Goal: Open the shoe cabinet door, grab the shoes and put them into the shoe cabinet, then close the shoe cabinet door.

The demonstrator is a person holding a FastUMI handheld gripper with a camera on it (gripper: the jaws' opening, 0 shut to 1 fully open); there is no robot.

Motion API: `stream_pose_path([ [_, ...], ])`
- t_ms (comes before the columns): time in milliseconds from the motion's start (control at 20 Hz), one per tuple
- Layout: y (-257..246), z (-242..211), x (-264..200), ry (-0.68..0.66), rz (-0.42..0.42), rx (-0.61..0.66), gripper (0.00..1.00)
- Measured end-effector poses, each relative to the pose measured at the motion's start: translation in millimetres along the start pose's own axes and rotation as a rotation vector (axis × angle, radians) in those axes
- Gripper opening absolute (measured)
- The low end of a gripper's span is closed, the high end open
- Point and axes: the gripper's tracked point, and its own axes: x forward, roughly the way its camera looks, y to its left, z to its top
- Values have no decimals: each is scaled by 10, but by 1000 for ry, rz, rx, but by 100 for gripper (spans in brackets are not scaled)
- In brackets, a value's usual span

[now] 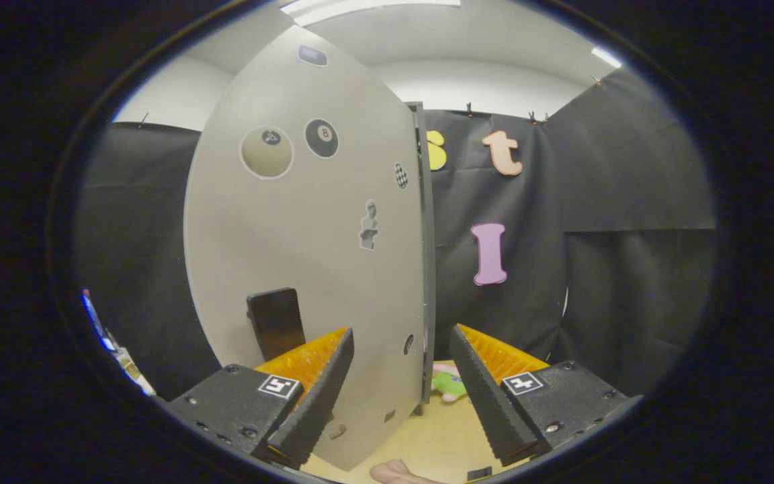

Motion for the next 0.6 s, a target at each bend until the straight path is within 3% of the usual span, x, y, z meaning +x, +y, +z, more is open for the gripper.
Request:
stream_pose_path([
  [300, 711, -94, 373, 7, 18, -49, 95],
  [600, 1658, -453, 765, 101, 103, 37, 97],
])
